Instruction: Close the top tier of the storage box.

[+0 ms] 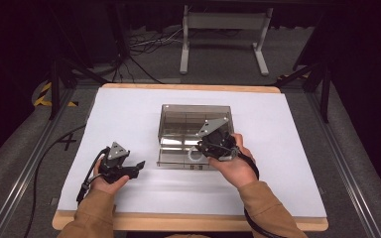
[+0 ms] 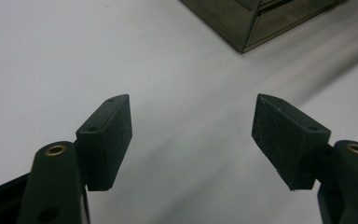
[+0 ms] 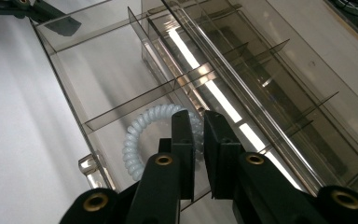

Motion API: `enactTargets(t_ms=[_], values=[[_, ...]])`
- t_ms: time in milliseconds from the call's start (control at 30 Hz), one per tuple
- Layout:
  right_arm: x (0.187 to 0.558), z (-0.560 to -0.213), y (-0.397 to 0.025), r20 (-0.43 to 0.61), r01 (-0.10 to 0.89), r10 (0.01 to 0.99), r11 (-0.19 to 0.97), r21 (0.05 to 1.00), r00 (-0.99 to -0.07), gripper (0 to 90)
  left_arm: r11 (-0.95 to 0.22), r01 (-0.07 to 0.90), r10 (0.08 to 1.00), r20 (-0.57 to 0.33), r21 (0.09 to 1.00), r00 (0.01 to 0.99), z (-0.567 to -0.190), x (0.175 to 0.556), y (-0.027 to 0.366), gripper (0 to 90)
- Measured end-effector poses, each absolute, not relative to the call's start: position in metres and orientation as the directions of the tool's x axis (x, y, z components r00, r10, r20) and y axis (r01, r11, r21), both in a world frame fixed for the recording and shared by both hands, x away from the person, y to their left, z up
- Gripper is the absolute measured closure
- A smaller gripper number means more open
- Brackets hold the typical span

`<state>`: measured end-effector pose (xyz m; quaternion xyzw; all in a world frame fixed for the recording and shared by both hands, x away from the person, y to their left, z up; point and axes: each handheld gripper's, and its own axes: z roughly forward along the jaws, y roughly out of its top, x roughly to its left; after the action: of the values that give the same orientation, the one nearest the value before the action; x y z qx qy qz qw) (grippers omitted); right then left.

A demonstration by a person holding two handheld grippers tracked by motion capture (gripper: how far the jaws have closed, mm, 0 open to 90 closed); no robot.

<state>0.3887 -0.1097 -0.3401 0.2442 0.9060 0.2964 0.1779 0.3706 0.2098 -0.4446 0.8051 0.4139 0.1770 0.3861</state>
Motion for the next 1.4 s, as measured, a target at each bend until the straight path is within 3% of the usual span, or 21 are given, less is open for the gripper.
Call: enactTargets(t_ms=[967,1200,1400], values=[[0.391,-0.348,-0.112,-0.170,0.347,0.553,0.704,0.620,-0.816,77.1,-0.360,0.531,0.803,-0.035,0.767,0.595,-0.445,0.371,0.210,29.5],[0.385,-0.341,-0.115,-0.166,0.335,0.547,0.696,0.635,-0.821,89.1,-0.357,0.529,0.803,-0.037,0.769,0.595,-0.445,0.371,0.209,29.5],[0.376,-0.336,-0.122,-0.148,0.317,0.527,0.687,0.654,-0.837,90.0,-0.355,0.530,0.802,-0.039,0.770,0.596,-0.445,0.372,0.208,29.5]])
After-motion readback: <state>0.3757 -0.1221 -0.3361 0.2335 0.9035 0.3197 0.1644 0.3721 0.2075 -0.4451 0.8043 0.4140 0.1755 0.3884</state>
